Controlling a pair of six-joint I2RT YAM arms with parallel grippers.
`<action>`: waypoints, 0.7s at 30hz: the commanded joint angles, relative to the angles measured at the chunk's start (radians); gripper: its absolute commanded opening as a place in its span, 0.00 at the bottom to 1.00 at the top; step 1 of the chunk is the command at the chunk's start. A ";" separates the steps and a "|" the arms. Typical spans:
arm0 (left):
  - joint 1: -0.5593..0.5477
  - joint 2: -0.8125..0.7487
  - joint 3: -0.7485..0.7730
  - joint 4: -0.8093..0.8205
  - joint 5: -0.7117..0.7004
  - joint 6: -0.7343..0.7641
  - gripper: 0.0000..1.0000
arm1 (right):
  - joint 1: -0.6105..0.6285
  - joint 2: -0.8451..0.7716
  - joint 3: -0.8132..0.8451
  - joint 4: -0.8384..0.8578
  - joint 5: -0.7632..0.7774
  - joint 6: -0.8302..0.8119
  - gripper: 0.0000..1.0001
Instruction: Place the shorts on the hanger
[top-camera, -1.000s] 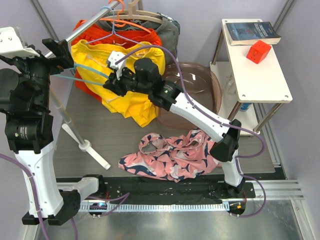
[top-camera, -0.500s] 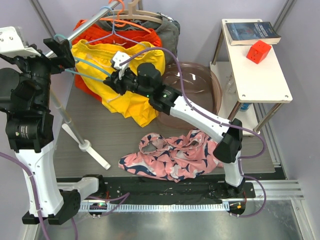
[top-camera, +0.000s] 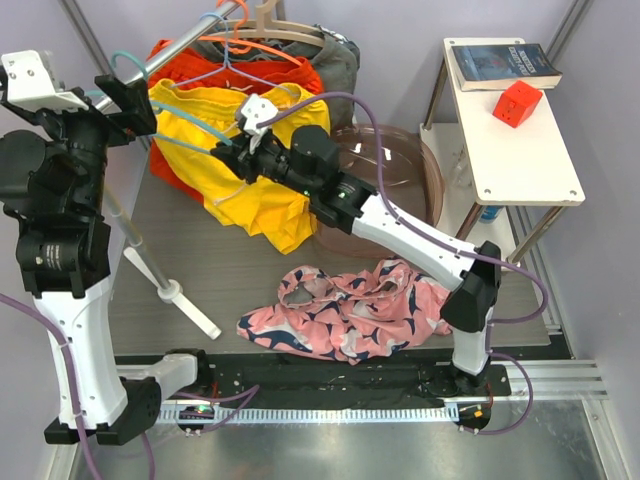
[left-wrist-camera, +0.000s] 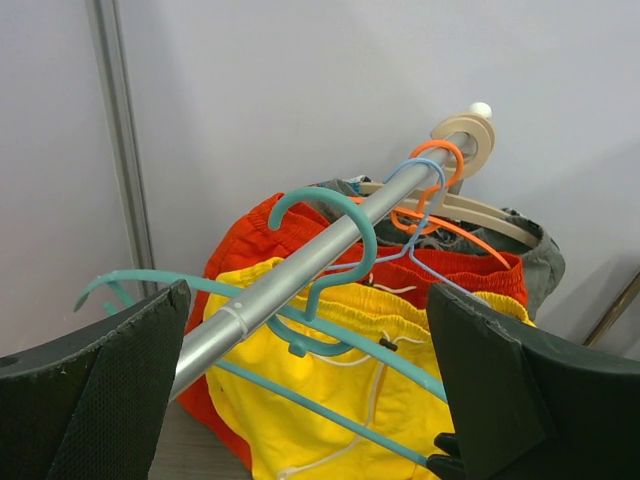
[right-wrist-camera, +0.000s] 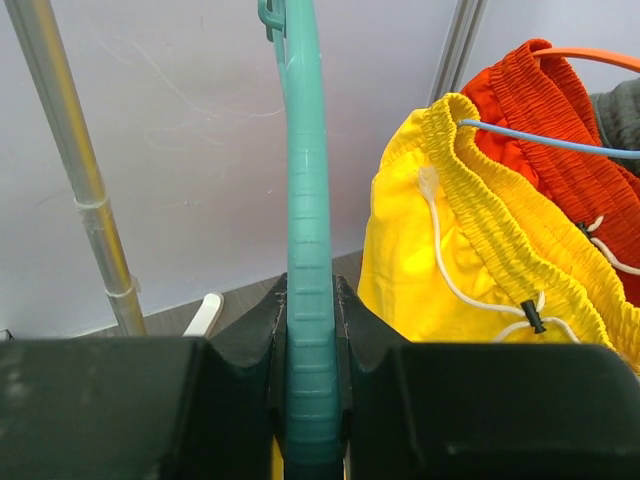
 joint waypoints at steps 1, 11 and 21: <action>0.005 0.008 -0.005 0.042 0.049 -0.014 1.00 | -0.004 -0.108 -0.045 0.102 0.019 0.010 0.01; 0.007 0.051 -0.036 0.022 0.330 0.003 1.00 | -0.027 -0.284 -0.224 0.067 0.021 -0.003 0.01; 0.005 0.108 -0.036 0.043 0.574 -0.011 1.00 | -0.096 -0.448 -0.365 -0.034 0.038 -0.044 0.01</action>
